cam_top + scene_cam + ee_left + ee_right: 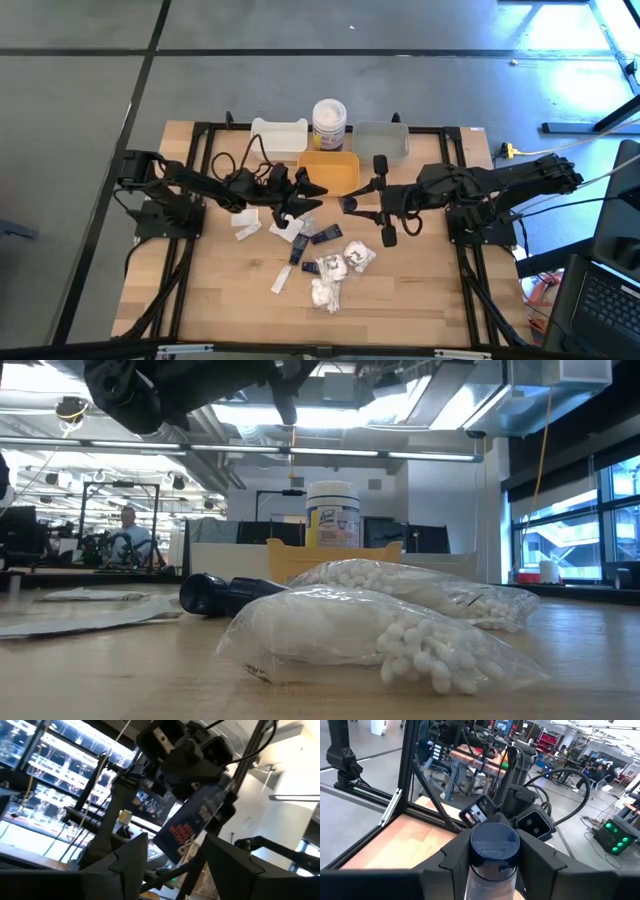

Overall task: Pick & Place Travel size toiletries
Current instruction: Put the blue shave cream into the white bin

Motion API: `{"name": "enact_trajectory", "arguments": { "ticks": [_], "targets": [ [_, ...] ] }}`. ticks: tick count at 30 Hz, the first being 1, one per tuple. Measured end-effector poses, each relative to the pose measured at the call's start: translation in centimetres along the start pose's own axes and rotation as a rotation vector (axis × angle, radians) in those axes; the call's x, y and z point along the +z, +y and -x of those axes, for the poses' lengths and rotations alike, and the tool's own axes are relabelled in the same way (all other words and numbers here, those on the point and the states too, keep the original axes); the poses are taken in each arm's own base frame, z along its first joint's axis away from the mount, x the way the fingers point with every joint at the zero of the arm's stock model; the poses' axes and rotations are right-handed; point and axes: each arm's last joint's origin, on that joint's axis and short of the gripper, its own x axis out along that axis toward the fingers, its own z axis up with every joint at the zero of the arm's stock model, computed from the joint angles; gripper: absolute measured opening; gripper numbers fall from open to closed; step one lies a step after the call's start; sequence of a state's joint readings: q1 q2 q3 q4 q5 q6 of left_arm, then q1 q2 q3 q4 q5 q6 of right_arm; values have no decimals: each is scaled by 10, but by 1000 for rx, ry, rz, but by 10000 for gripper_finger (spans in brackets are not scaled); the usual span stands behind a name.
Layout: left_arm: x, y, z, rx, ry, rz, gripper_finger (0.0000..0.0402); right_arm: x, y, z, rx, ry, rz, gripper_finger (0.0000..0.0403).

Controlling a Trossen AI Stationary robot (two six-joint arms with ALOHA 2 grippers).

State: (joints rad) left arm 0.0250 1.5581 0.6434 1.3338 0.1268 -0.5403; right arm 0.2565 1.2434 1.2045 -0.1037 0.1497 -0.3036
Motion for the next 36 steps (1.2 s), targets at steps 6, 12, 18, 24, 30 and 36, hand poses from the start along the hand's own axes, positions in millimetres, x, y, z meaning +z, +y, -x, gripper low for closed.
{"name": "enact_trajectory", "arguments": {
  "ticks": [6, 12, 18, 24, 30, 36],
  "targets": [
    [-1, -2, -1, 4, -51, -27, 194, 4, -1, 0, -15, -46, 11, 129],
    [-4, -1, 0, -51, -110, -31, 194, 14, -4, 1, -36, -143, 26, 136],
    [5, -6, -18, -158, -156, -37, 194, 20, -8, 2, -38, -226, 24, 139],
    [17, -13, -38, -264, -159, -60, 194, 23, -11, 3, -43, -267, 29, 132],
    [22, -15, -44, -271, -165, -70, 194, 26, -12, 4, -62, -294, 60, 144],
    [24, -16, -46, -276, -172, -56, 189, 26, -14, 4, -86, -288, 84, 130]
  ]
}}
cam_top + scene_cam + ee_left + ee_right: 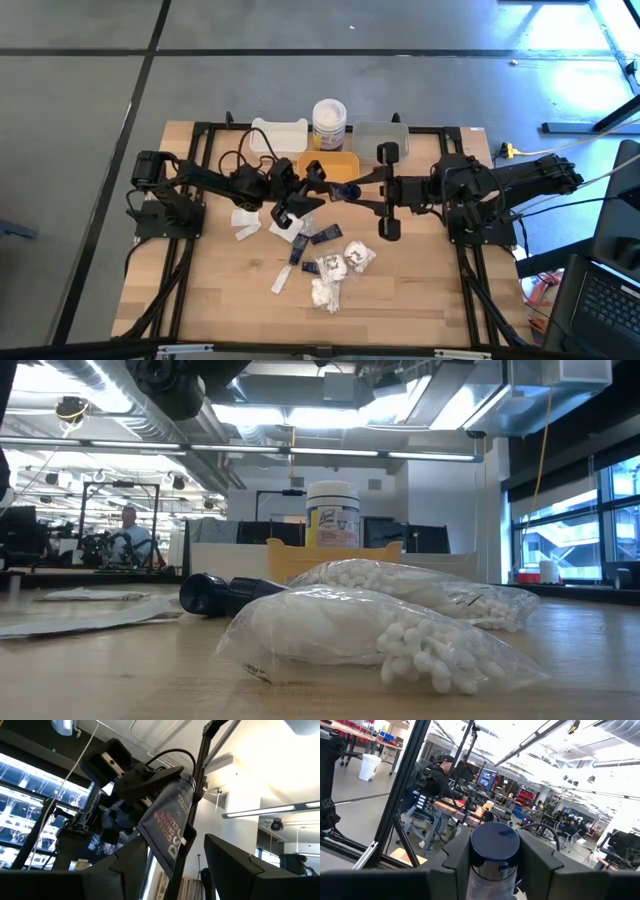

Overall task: Pick & Place Travel size toiletries
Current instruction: Put the blue shave cream into the white bin

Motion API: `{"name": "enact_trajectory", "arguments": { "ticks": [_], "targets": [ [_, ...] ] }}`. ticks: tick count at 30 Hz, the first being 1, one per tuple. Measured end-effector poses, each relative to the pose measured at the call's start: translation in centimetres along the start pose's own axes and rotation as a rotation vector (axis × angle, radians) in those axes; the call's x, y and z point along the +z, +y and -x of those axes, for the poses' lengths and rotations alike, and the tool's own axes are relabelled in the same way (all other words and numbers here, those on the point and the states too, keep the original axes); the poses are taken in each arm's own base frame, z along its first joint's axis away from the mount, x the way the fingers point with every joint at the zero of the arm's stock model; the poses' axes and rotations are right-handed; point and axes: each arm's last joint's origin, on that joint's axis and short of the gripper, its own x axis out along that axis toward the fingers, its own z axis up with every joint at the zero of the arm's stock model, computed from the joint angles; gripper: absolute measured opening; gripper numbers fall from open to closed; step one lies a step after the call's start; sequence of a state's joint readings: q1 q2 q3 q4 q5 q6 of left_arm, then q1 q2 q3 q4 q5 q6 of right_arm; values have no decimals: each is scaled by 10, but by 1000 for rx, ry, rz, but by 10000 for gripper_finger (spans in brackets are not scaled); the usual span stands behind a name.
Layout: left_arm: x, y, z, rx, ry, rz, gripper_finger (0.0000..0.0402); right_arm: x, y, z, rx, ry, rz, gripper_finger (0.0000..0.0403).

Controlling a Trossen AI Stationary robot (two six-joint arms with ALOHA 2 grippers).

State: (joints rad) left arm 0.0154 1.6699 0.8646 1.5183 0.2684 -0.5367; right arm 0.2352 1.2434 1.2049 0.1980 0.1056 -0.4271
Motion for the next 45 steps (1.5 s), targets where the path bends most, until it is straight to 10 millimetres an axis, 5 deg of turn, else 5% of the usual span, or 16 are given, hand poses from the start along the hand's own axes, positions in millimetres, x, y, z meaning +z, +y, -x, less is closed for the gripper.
{"name": "enact_trajectory", "arguments": {
  "ticks": [22, 28, 38, 45],
  "targets": [
    [1, -1, 0, -2, -9, 67, 10, -1, 0, 0, -1, 6, -3, 144],
    [1, -1, 0, -1, -5, 51, 5, -2, 0, 0, 1, 22, -16, 131],
    [6, 5, 2, -29, 15, 56, 4, 1, -8, 21, -123, 149, -178, 269],
    [19, 25, 10, -39, 42, 92, 3, -3, -13, 52, -181, 345, -288, 301]
  ]
}}
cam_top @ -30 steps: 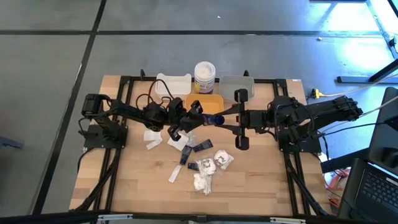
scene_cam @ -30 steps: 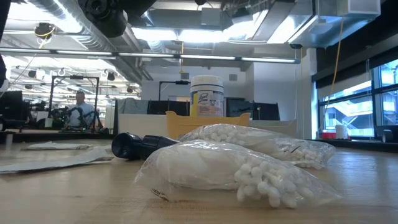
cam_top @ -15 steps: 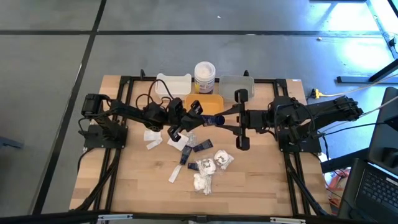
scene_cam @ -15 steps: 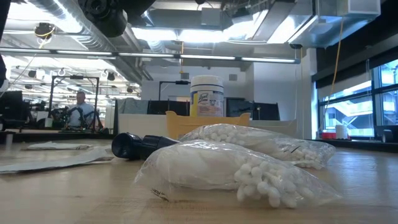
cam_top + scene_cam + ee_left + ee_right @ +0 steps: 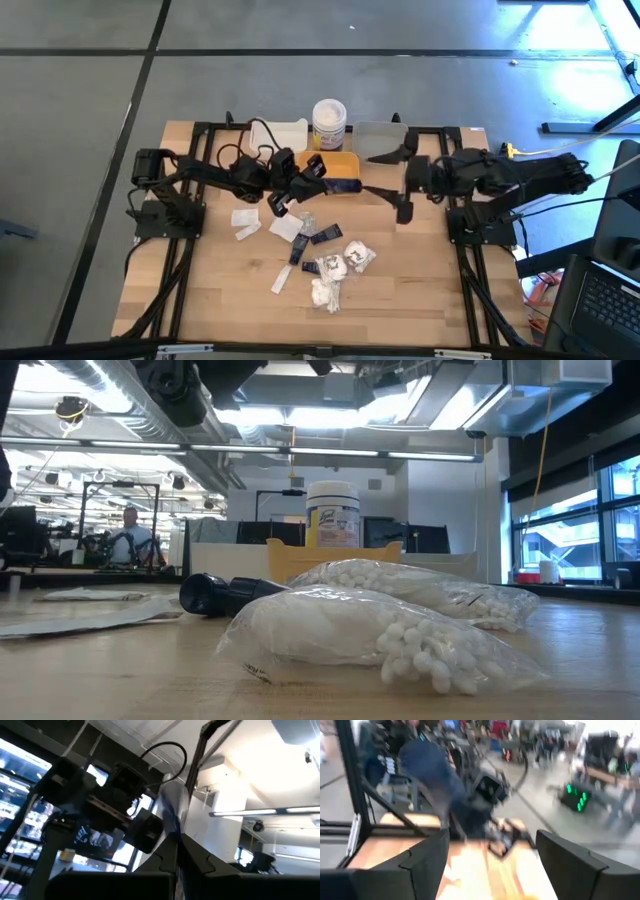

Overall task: Pick & Place Travel size toiletries
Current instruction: Put the blue shave cream into the white bin

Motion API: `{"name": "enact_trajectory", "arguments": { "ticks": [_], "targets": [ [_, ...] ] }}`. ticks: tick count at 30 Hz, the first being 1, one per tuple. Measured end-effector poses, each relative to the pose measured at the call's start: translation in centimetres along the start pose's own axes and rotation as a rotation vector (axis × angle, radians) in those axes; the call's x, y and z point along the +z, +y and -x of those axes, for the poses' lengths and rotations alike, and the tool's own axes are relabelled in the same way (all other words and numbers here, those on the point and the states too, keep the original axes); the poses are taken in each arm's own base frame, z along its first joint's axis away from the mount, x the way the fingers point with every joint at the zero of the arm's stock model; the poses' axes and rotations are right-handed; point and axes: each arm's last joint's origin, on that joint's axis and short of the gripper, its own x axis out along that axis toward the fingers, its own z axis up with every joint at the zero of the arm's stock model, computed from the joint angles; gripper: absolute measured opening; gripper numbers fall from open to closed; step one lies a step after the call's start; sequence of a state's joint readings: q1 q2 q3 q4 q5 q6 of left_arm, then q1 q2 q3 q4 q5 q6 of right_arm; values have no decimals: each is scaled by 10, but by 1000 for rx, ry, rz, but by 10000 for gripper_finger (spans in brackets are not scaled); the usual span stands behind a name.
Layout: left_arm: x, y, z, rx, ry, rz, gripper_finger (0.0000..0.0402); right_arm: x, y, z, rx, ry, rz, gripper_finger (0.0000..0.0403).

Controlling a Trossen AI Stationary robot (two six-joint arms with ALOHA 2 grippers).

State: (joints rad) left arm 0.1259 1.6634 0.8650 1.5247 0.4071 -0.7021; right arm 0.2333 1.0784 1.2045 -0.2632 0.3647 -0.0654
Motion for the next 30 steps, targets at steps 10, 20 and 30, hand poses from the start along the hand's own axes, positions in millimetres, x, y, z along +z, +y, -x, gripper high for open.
{"name": "enact_trajectory", "arguments": {
  "ticks": [10, 20, 30],
  "targets": [
    [38, 15, 14, 3, 21, -47, 3, -30, -8, 23, -59, 327, -112, 256],
    [73, 51, 15, 149, 236, -180, 3, -46, -10, 29, -141, 486, -122, 171],
    [128, 74, 22, 131, 356, -191, 3, -53, -12, 33, -156, 557, -84, 84]
  ]
}}
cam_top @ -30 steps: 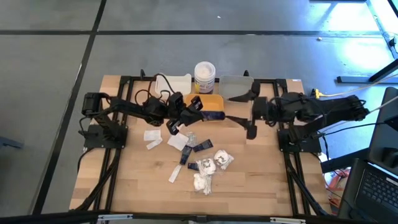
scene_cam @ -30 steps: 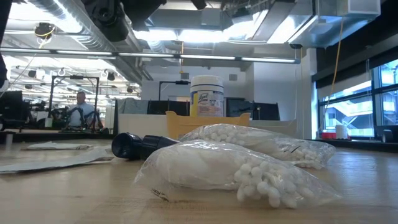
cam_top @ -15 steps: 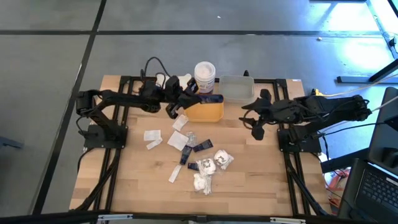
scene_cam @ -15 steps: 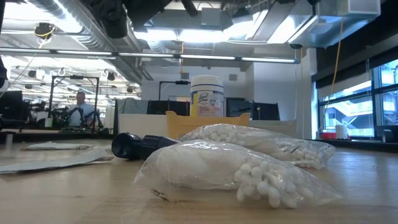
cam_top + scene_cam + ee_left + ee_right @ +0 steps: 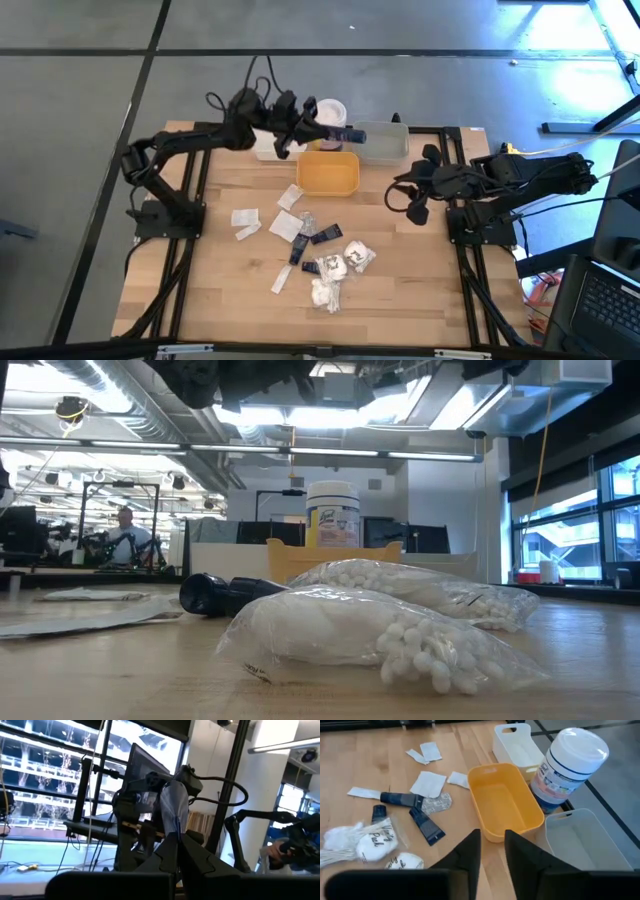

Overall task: Pick & Place Travel size toiletries
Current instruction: Put the blue shave cream into the white bin

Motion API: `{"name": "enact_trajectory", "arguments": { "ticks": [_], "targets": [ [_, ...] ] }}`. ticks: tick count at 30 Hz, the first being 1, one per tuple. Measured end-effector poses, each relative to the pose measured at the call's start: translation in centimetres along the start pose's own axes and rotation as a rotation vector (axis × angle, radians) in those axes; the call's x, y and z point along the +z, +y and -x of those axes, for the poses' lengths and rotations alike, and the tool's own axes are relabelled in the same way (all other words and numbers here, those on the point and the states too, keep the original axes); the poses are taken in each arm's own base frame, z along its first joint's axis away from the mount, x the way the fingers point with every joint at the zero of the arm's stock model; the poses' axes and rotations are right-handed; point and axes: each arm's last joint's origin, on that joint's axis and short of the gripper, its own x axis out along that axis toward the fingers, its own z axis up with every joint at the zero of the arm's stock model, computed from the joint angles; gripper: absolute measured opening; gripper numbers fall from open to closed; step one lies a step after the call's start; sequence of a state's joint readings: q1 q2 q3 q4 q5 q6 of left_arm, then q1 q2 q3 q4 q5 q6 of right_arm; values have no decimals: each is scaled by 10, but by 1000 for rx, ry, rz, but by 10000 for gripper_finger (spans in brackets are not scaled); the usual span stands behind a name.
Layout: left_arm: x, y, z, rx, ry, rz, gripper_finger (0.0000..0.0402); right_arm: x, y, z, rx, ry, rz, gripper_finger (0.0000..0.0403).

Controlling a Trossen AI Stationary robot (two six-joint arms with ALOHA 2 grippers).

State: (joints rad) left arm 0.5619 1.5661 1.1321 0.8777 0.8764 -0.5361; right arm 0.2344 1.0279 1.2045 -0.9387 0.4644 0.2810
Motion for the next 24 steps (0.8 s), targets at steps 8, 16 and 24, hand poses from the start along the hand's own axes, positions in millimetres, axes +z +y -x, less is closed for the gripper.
{"name": "enact_trajectory", "arguments": {
  "ticks": [8, 16, 24],
  "targets": [
    [38, 19, 26, 26, 13, -64, 3, -1, -4, -1, -19, 15, -5, 26],
    [43, 49, 67, 224, 90, -36, 3, 0, -7, -3, -34, 18, -17, 7],
    [40, 71, 107, 495, 147, -48, 3, 0, -9, -4, -43, 19, -25, 32]
  ]
}}
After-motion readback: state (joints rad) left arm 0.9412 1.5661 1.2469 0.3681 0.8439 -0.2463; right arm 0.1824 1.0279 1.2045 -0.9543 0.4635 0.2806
